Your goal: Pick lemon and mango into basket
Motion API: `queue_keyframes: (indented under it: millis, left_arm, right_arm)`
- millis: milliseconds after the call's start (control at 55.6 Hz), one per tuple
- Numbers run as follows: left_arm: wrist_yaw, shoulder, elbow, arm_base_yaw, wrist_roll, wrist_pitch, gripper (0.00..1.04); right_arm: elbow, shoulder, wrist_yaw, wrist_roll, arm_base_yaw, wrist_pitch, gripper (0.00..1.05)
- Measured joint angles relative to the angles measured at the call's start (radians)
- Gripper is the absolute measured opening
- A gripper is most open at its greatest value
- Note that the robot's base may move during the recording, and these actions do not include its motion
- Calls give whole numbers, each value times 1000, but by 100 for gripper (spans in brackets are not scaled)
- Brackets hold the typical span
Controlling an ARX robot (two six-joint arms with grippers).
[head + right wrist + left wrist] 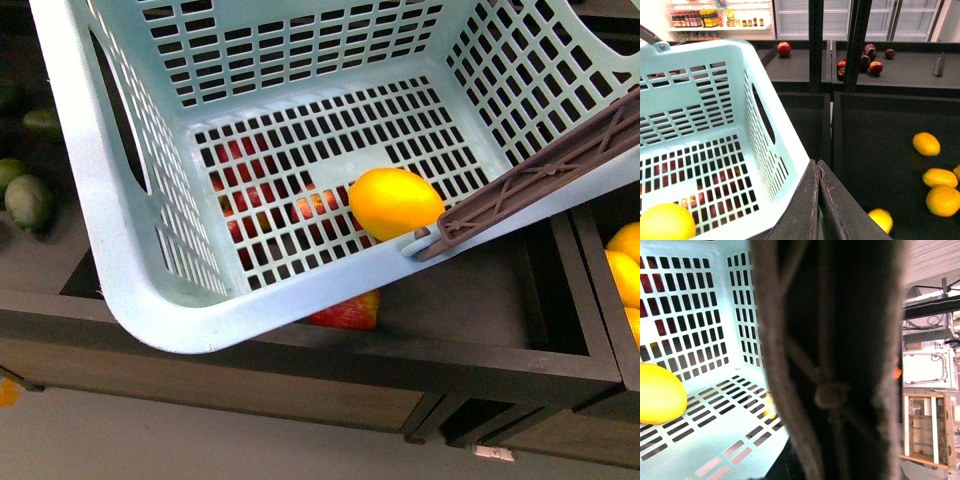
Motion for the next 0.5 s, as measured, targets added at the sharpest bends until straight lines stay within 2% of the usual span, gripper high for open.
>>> queue_keyframes:
  millis: [306,342,504]
  left_arm:
    - [2,0,0,0,-1,0,4]
    - [0,0,0,0,-1,0,4]
    - [3,0,0,0,-2,0,4]
  right_arm:
    - [-77,-163,0,-2,0,-89,4]
    - [-80,-172,0,-2,0,-90,9]
    - [-82,-179,0,-2,0,-92,48]
